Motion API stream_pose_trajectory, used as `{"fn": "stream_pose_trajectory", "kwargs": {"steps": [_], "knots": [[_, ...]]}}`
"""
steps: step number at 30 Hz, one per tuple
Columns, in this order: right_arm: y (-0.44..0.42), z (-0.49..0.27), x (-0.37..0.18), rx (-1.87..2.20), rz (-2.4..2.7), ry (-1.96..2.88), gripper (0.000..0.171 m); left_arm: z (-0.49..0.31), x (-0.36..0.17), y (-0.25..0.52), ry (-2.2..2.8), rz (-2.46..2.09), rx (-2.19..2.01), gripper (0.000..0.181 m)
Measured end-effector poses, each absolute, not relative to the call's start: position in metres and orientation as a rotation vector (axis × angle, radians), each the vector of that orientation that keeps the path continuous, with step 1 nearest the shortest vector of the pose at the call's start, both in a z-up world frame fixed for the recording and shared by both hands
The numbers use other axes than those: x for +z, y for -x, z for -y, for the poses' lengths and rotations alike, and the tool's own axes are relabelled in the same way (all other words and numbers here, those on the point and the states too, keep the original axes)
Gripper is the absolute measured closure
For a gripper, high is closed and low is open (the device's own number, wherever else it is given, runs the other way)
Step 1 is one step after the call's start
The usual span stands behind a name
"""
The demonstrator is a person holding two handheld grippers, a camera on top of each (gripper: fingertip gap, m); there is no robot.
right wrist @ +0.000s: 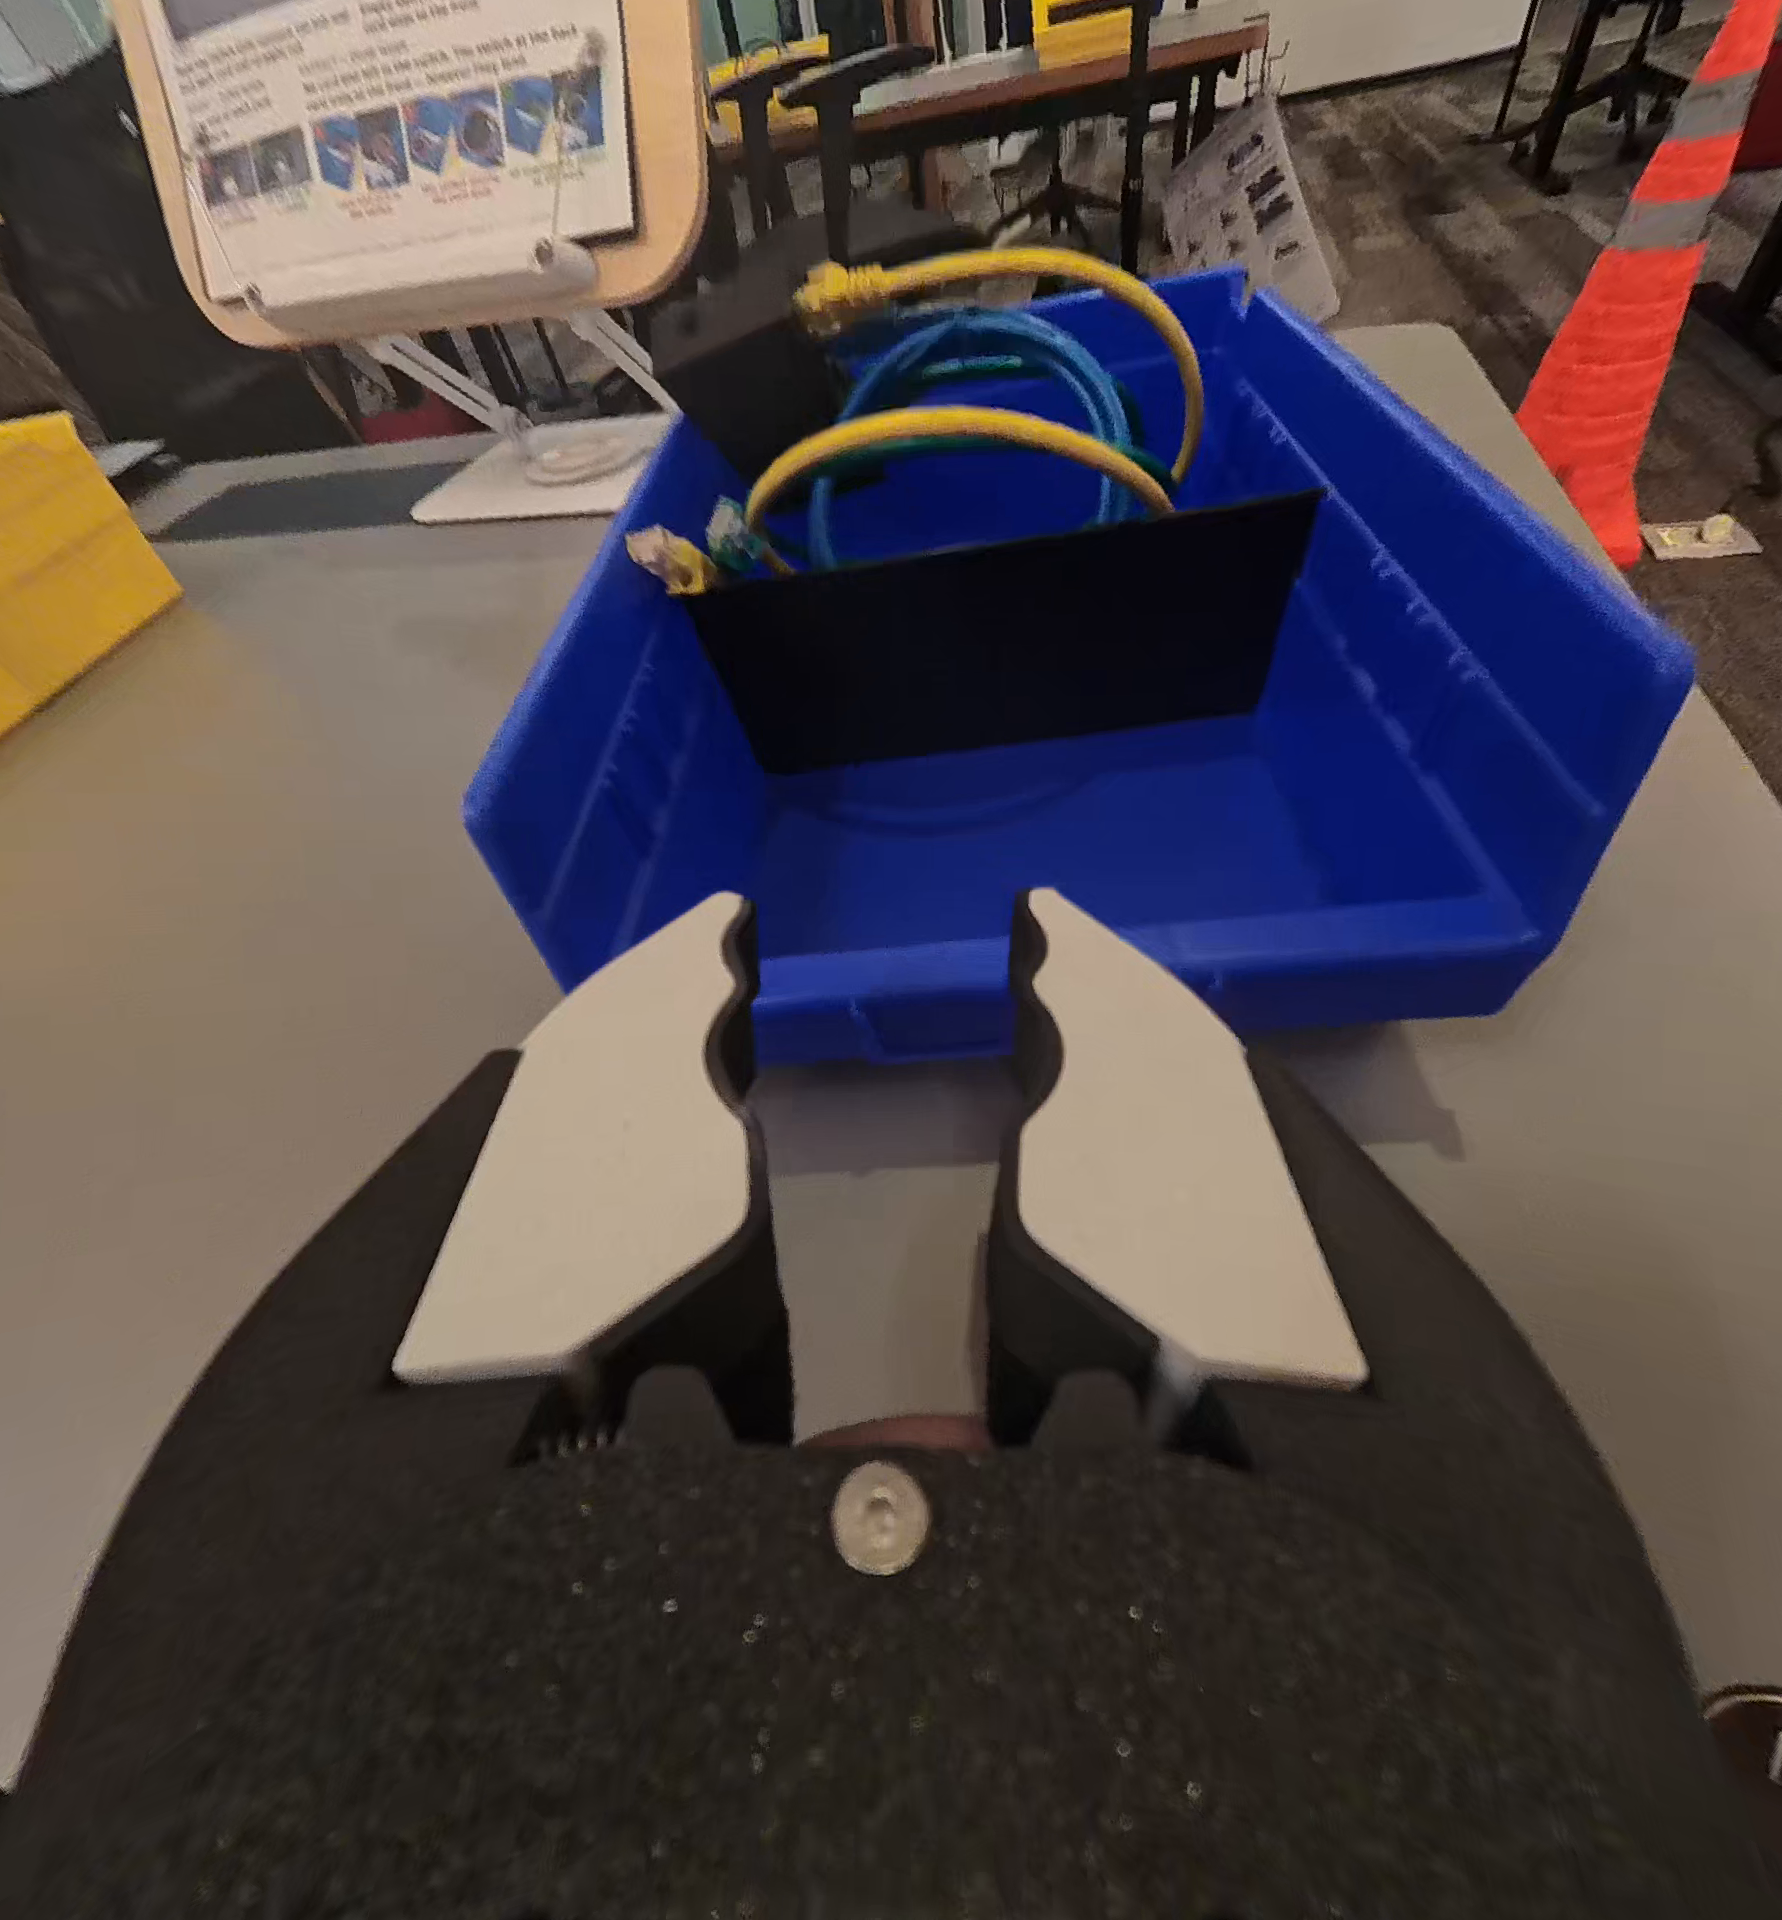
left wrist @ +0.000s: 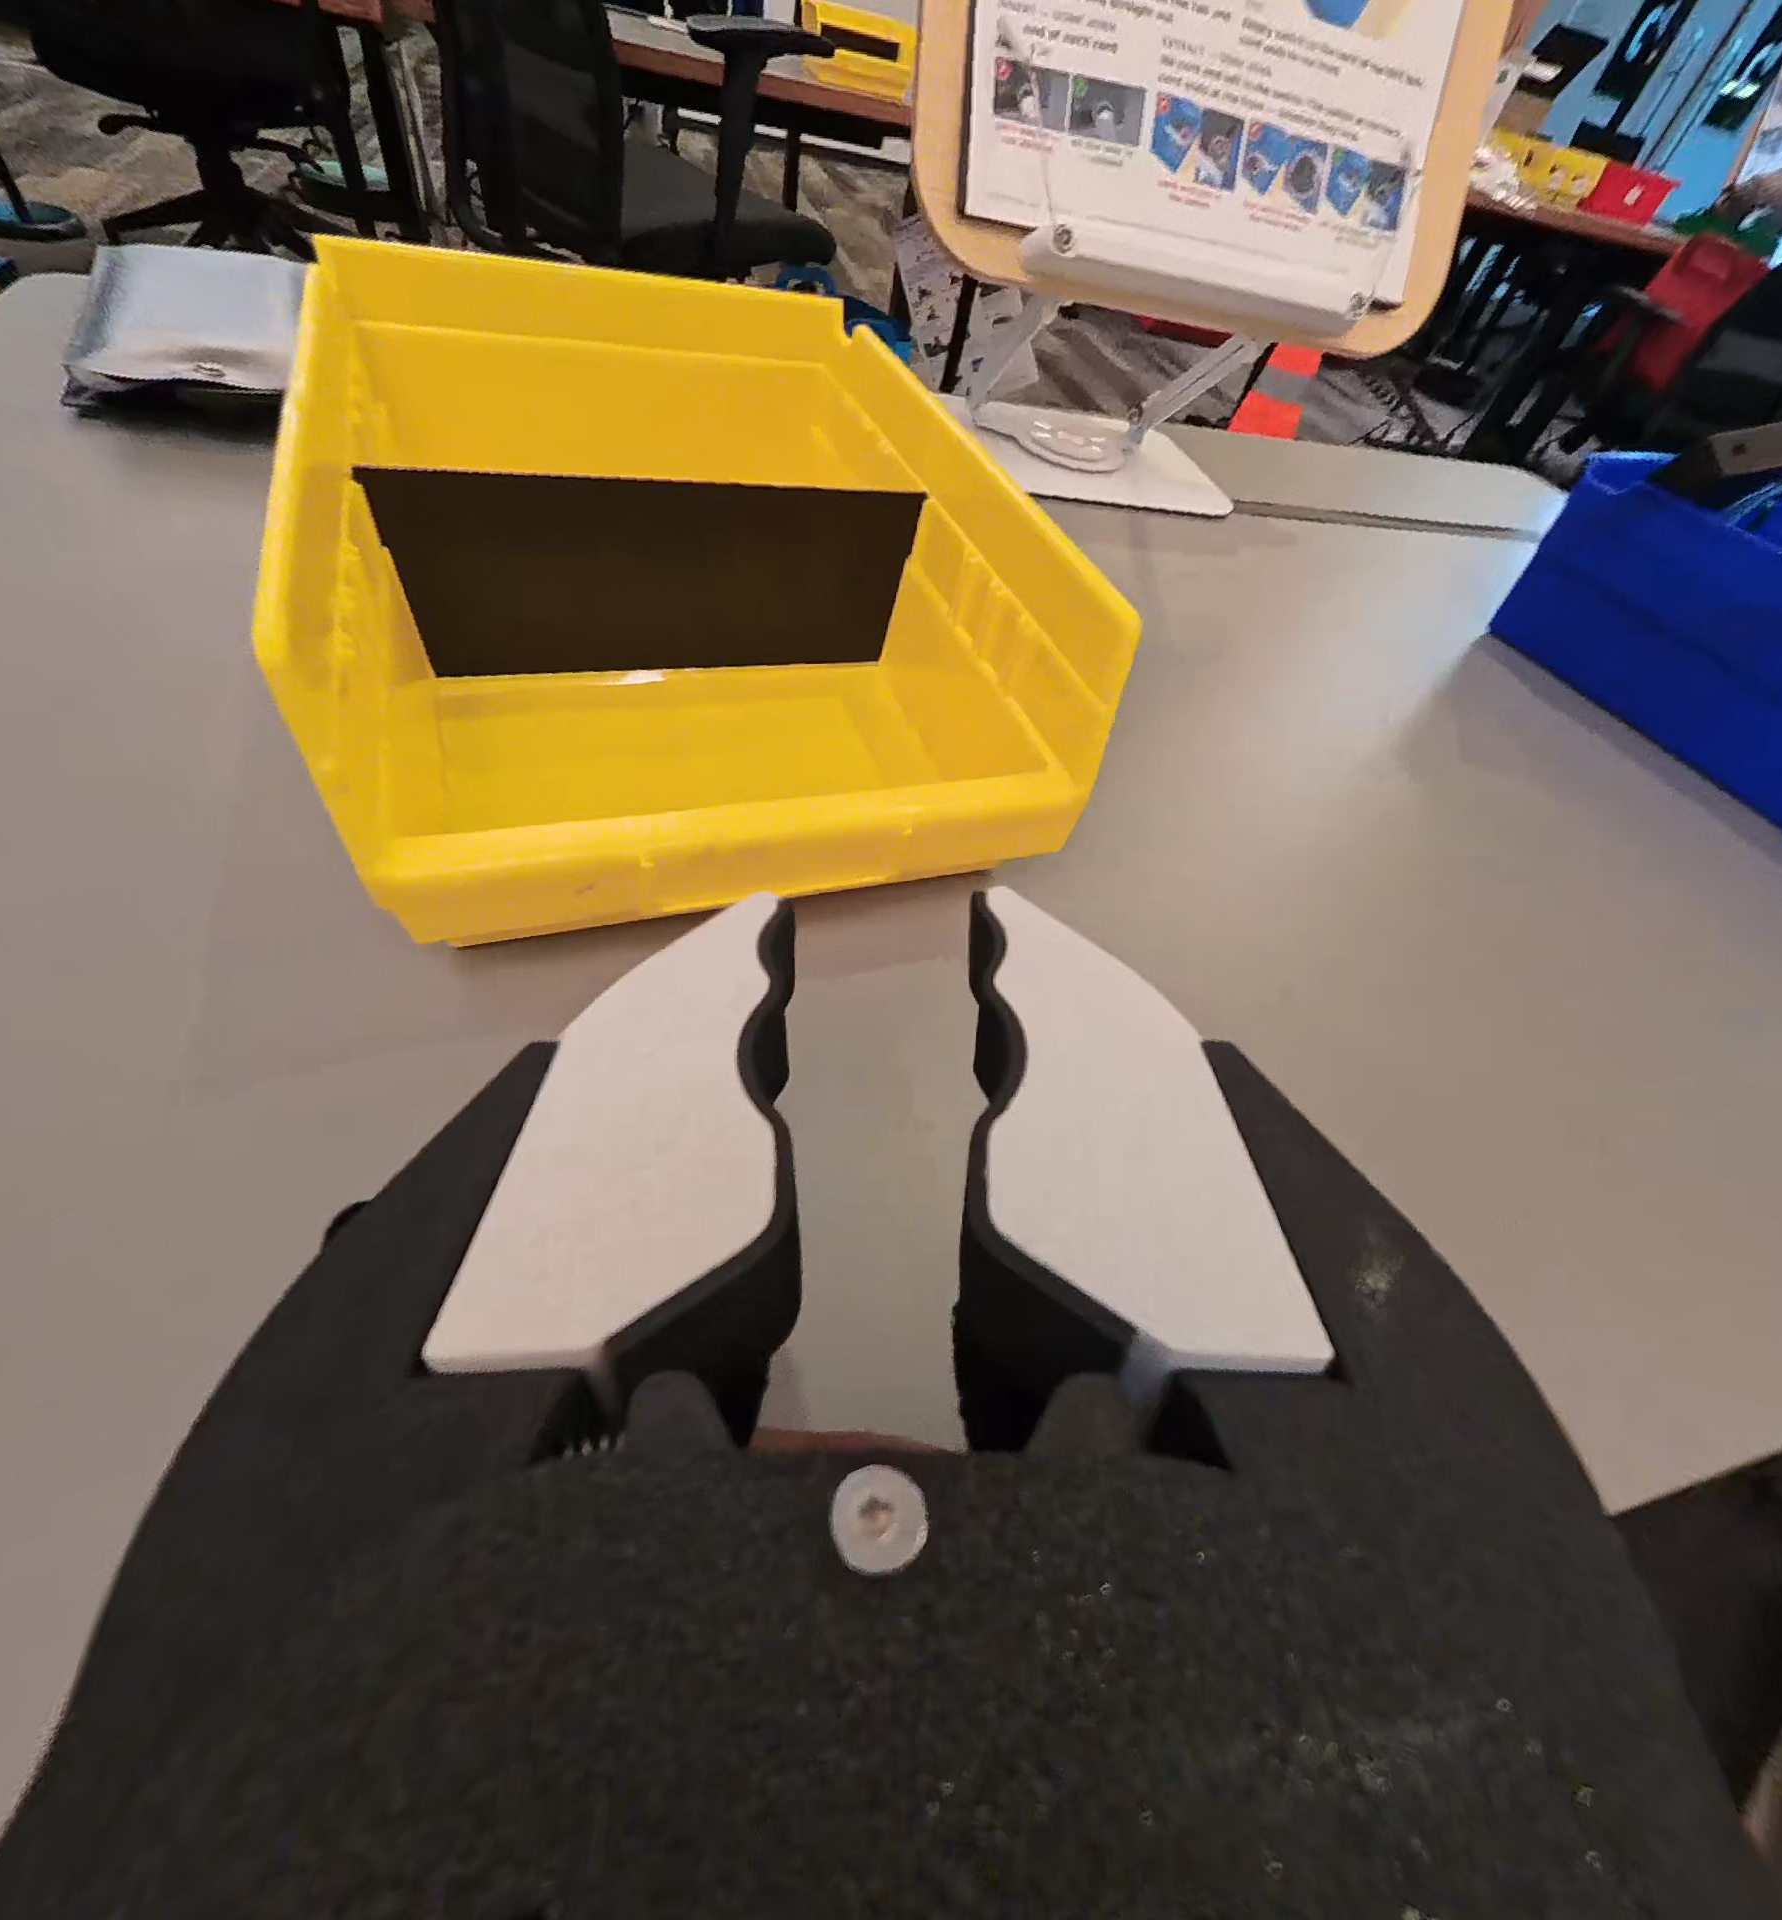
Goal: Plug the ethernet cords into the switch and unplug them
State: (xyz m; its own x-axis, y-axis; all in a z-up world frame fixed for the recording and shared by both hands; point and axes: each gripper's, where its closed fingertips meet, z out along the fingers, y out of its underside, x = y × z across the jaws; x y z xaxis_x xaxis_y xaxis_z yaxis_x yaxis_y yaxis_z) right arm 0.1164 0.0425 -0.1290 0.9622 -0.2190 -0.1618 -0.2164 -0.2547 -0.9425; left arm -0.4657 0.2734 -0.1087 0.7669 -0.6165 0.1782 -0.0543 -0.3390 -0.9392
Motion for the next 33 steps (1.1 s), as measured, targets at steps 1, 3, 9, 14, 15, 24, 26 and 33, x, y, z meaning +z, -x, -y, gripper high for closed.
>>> {"fn": "stream_pose_trajectory", "kwargs": {"steps": [1,3,9,14,15,24,26,33], "knots": [[-0.118,-0.042,-0.133,0.004,-0.325,1.859,0.124,-0.275,-0.11,0.466,1.853,-0.522,-0.607,0.15],[-0.117,-0.043,-0.133,0.029,-0.333,1.867,0.123,-0.275,-0.111,0.461,1.86,-0.548,-0.589,0.15],[-0.115,-0.043,-0.132,-0.055,-0.294,1.887,0.123,-0.264,-0.123,0.447,1.883,-0.662,-0.535,0.15],[-0.111,-0.042,-0.135,-0.137,-0.243,1.922,0.122,-0.257,-0.124,0.443,1.891,-0.68,-0.563,0.15],[-0.108,-0.043,-0.135,-0.141,-0.231,1.923,0.121,-0.256,-0.124,0.442,1.893,-0.68,-0.571,0.15],[-0.012,-0.094,-0.156,0.085,-0.074,2.01,0.089,-0.246,-0.128,0.432,1.892,-0.746,-0.556,0.15],[-0.001,-0.107,-0.161,0.015,-0.054,2.066,0.085,-0.243,-0.13,0.428,1.889,-0.771,-0.552,0.15],[0.116,-0.092,-0.107,0.377,0.276,1.888,0.107,-0.207,-0.136,0.37,1.847,-0.973,-0.664,0.14]]}}
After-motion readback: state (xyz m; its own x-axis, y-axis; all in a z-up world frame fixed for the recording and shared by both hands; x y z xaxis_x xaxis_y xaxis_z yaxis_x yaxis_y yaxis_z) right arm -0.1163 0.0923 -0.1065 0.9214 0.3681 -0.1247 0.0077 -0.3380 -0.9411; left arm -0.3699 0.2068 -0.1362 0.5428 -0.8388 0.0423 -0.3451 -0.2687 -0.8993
